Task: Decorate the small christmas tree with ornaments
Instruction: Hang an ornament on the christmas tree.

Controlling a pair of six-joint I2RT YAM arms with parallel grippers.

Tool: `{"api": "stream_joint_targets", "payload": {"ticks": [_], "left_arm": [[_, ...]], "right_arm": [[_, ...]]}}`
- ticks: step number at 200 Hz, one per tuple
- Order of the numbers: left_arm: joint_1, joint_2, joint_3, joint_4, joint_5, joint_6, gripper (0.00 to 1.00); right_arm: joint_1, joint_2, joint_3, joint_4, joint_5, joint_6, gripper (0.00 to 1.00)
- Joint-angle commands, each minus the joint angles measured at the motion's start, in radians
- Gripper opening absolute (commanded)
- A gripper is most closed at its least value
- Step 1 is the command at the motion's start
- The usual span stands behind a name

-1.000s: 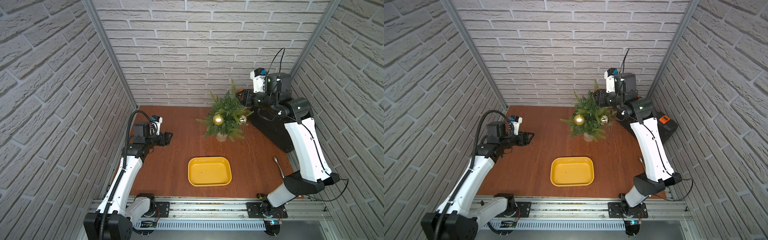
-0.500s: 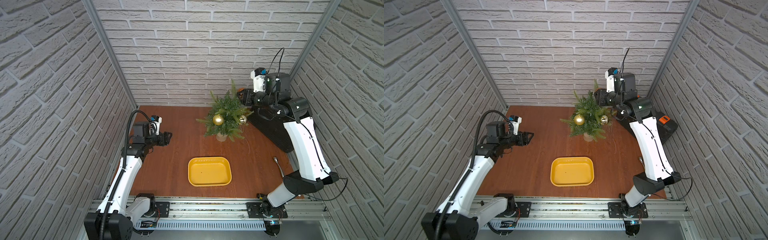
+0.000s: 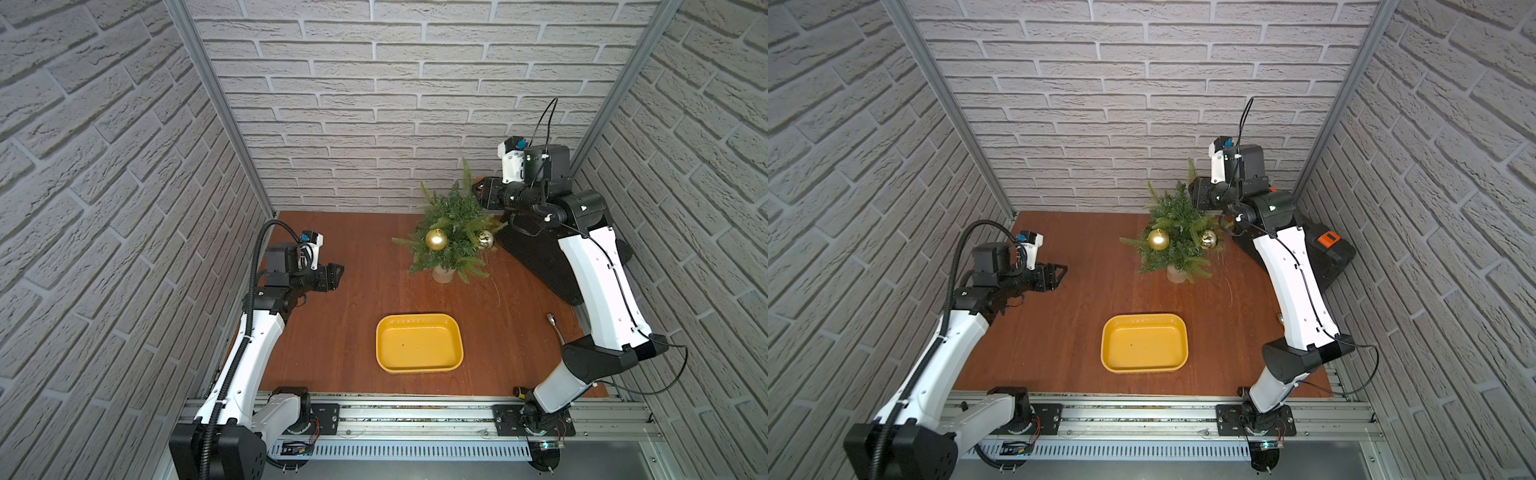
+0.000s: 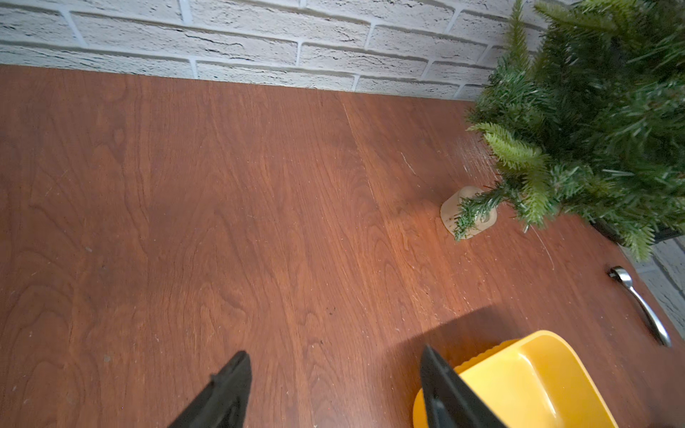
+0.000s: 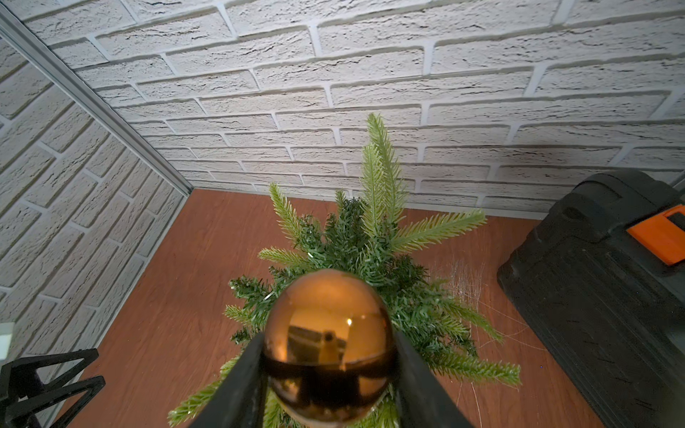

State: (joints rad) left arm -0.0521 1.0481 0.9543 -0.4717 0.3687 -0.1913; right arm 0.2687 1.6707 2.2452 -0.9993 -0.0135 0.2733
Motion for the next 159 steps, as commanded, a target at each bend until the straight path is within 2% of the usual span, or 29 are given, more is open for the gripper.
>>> {"api": "stream_joint_targets", "payload": {"ticks": [1, 102, 159], "left_arm": [[0.009, 0.001, 0.008, 0.03, 0.018, 0.003, 0.73], [0.017, 0.003, 0.009, 0.034, 0.023, -0.002, 0.73], [0.018, 0.004, 0.007, 0.036, 0.026, -0.008, 0.73]], "right_arm": [[-0.01, 0.0, 0.028, 0.057, -0.015, 0.0, 0.34], [-0.051, 0.005, 0.013, 0.056, -0.046, 0.027, 0.33], [-0.093, -0.055, -0.119, 0.128, -0.121, 0.098, 0.33]]}}
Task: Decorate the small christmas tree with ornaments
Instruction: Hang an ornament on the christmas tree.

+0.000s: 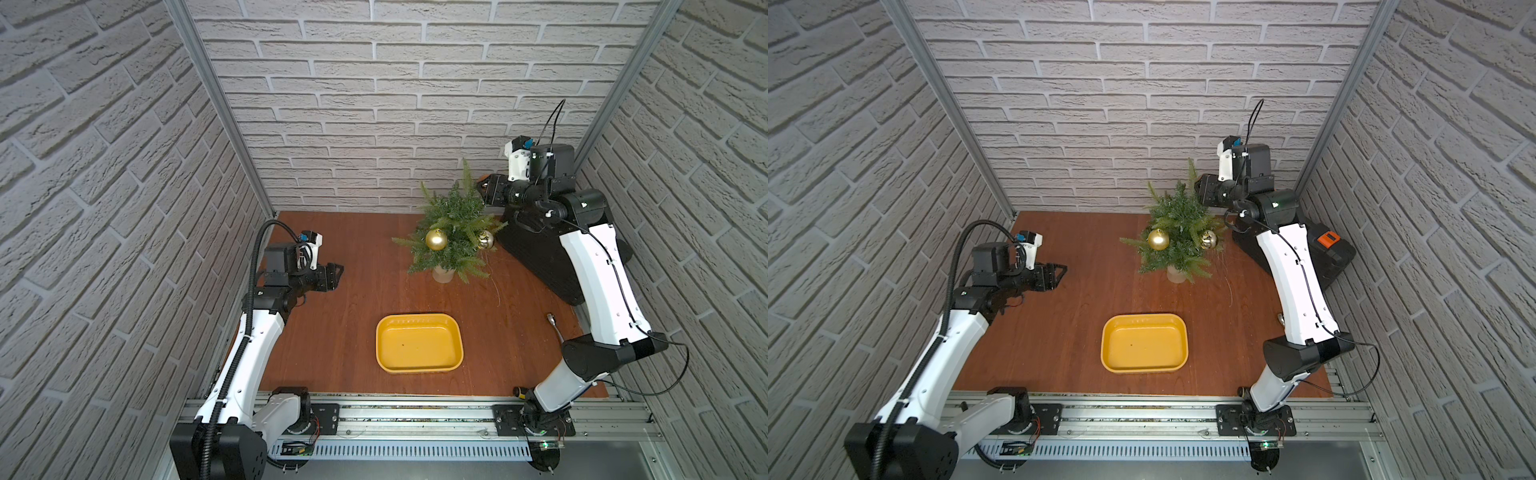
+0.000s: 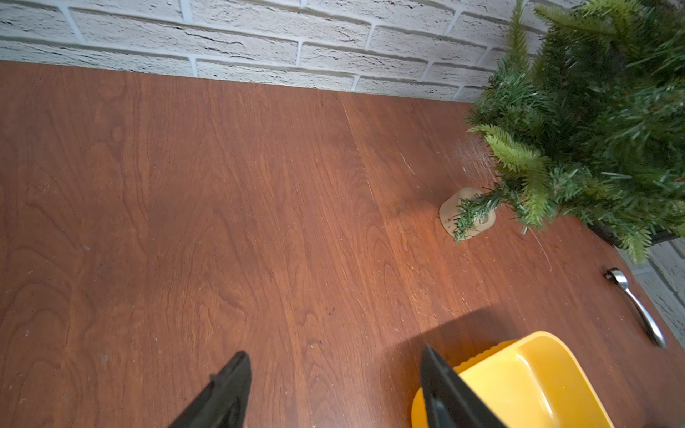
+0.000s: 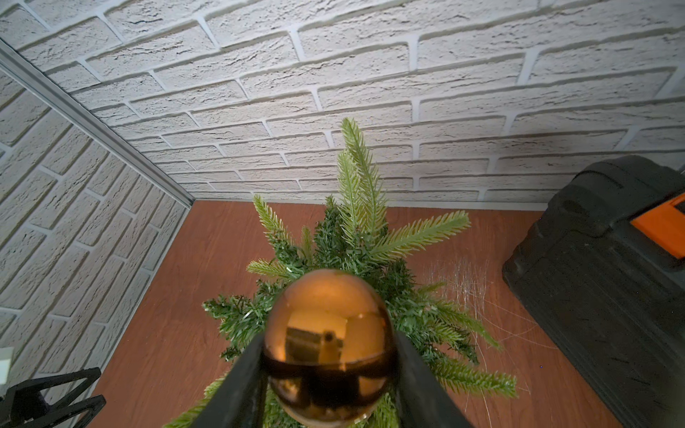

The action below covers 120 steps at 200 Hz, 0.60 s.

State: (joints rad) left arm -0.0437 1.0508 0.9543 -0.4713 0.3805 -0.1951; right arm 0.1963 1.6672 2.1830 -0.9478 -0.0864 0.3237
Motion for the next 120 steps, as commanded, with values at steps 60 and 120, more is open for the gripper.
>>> {"api": "stream_joint_targets", "payload": {"ticks": [60, 120], "left_arm": [[0.013, 0.0, 0.005, 0.037, 0.014, -0.007, 0.73], [0.015, -0.003, 0.004, 0.037, 0.014, -0.008, 0.73]], "right_arm": [[-0.055, -0.141, -0.218, 0.178, -0.085, 0.11, 0.43], [-0.069, -0.16, -0.225, 0.172, -0.066, 0.112, 0.52]]}}
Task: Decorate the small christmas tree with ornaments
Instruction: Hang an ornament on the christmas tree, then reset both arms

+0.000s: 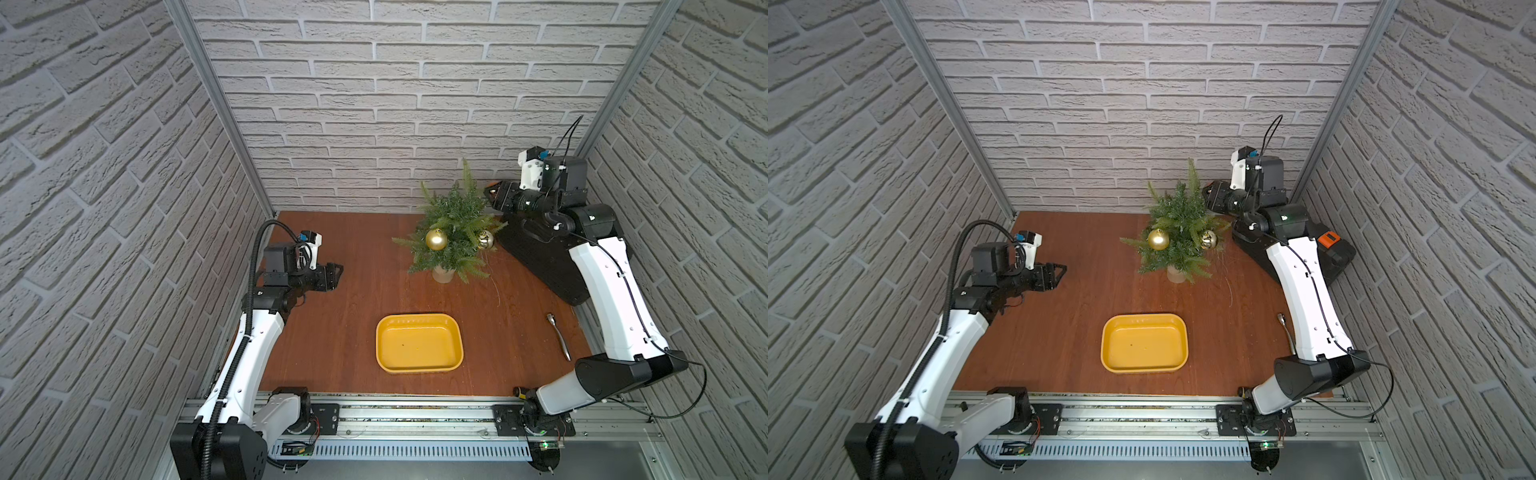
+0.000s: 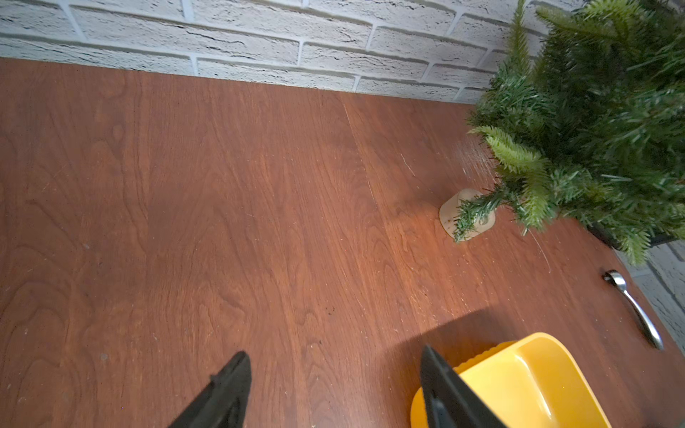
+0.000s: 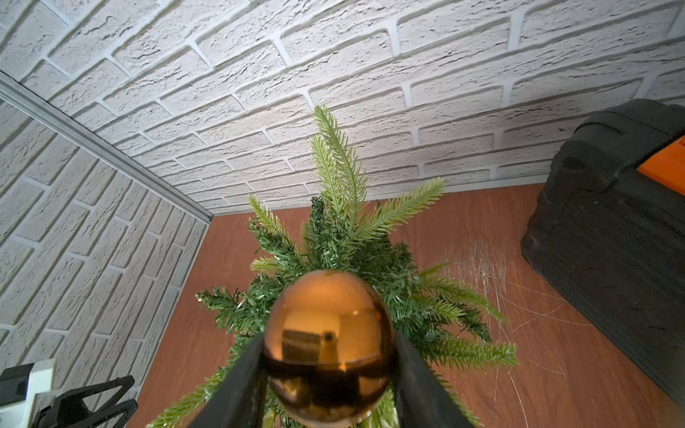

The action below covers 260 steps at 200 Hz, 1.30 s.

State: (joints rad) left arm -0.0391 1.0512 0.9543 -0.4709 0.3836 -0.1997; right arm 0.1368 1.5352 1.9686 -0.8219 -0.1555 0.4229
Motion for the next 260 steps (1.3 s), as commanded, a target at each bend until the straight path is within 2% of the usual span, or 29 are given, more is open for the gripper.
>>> {"api": "stream_joint_targets", "payload": {"ticks": [1, 62, 99, 133, 154, 172, 192, 205, 235, 260], "left_arm": [[0.01, -0.003, 0.004, 0.037, 0.011, -0.003, 0.73], [0.01, -0.003, 0.004, 0.038, 0.009, -0.006, 0.73], [0.008, -0.002, 0.001, 0.044, 0.006, -0.016, 0.73], [0.008, -0.005, -0.023, 0.09, -0.022, -0.101, 0.73], [0.004, -0.009, -0.056, 0.14, -0.065, -0.165, 0.78], [-0.013, -0.016, -0.082, 0.168, -0.155, -0.189, 0.84], [-0.051, -0.026, -0.123, 0.202, -0.306, -0.186, 0.98], [-0.093, -0.03, -0.163, 0.242, -0.414, -0.172, 0.98], [-0.194, 0.001, -0.257, 0.347, -0.695, -0.119, 0.98], [-0.207, 0.044, -0.348, 0.48, -0.815, -0.067, 0.98]], "right_arm": [[-0.01, -0.029, -0.011, 0.047, 0.004, 0.013, 0.52], [-0.025, -0.04, -0.029, 0.039, 0.023, 0.006, 0.62], [-0.035, -0.059, -0.046, 0.031, 0.047, -0.005, 0.63], [-0.075, -0.102, -0.105, 0.018, 0.073, -0.029, 0.64], [-0.109, -0.146, -0.172, 0.005, 0.111, -0.061, 0.66], [-0.133, -0.193, -0.256, 0.001, 0.137, -0.098, 0.72], [-0.138, -0.254, -0.39, 0.025, 0.174, -0.155, 0.87], [-0.138, -0.292, -0.499, 0.064, 0.188, -0.196, 0.94], [-0.144, -0.334, -0.757, 0.211, 0.237, -0.238, 0.94], [-0.146, -0.322, -0.961, 0.404, 0.305, -0.26, 0.94]]}}
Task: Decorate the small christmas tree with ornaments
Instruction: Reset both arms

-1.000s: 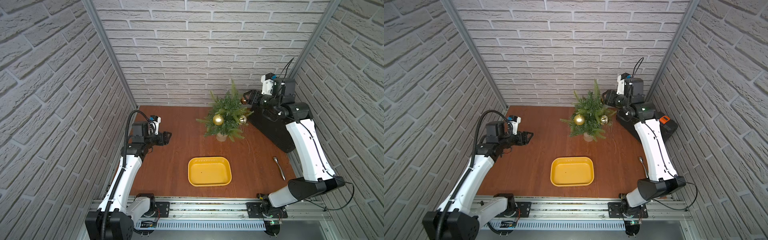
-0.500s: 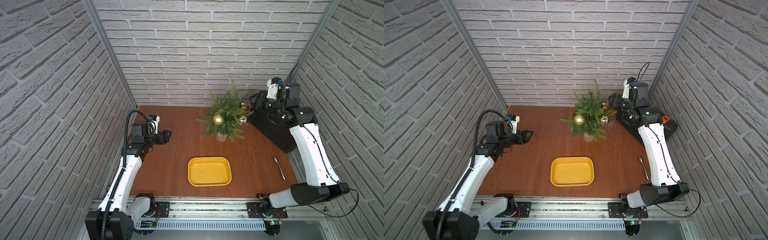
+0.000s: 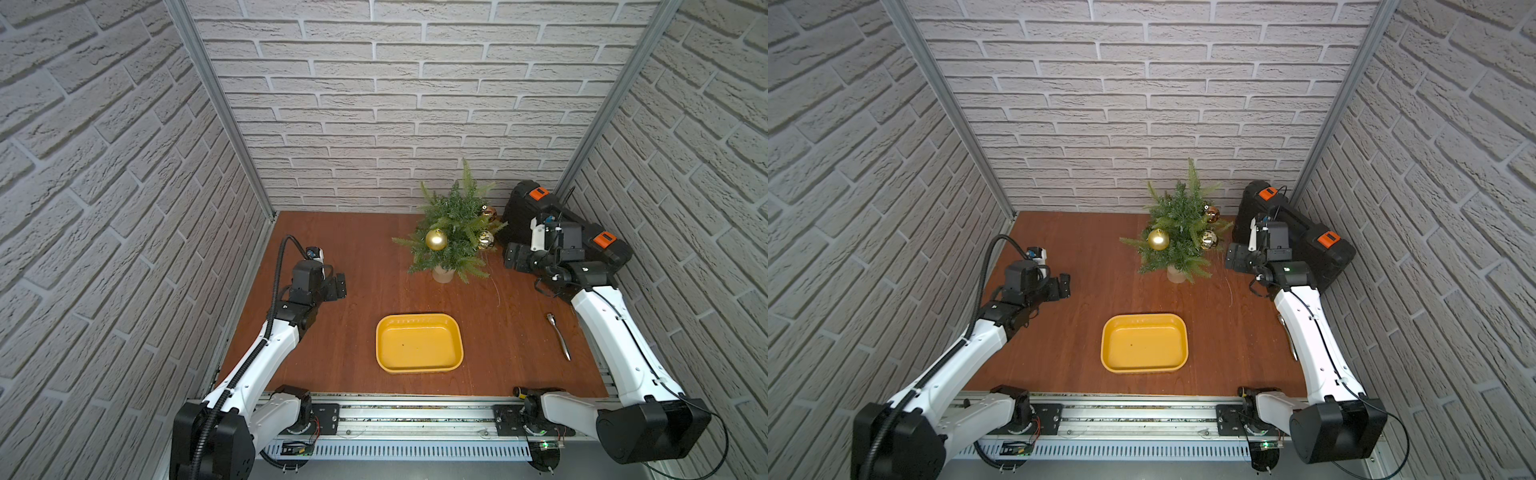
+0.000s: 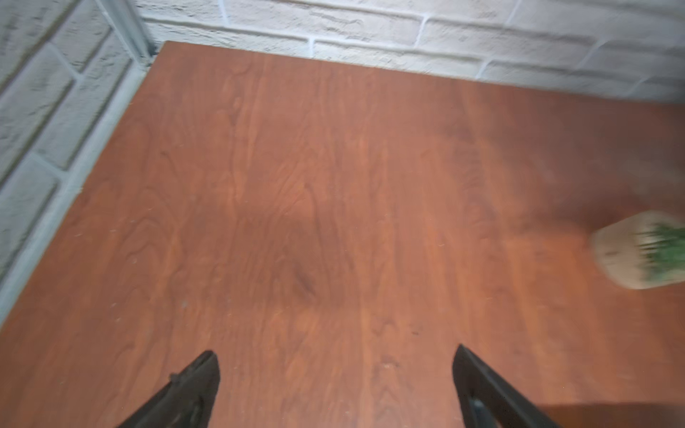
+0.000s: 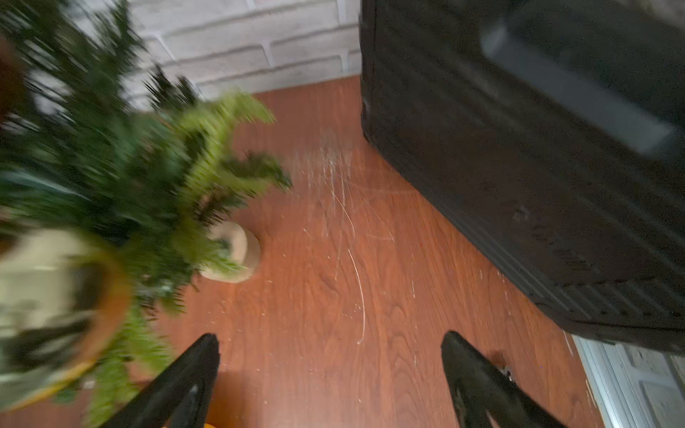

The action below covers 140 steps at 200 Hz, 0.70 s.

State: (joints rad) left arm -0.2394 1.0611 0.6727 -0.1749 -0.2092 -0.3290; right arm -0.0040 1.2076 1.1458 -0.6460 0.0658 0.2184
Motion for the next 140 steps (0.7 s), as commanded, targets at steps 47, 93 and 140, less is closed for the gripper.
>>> {"api": "stream_joint_targets", "payload": {"ticks": [47, 93, 140], "left_arm": [[0.12, 0.128, -0.153, 0.444, -0.167, 0.156, 0.98], [0.236, 0.28, -0.281, 0.862, -0.002, 0.248, 0.98], [0.307, 0.464, -0.299, 1.088, 0.159, 0.227, 0.98]], "right_arm": [[-0.017, 0.151, -0.401, 0.684, 0.106, -0.137, 0.95], [-0.034, 0.276, -0.551, 1.07, 0.036, -0.116, 0.94], [-0.027, 0.25, -0.618, 1.172, -0.083, -0.173, 0.93]]}}
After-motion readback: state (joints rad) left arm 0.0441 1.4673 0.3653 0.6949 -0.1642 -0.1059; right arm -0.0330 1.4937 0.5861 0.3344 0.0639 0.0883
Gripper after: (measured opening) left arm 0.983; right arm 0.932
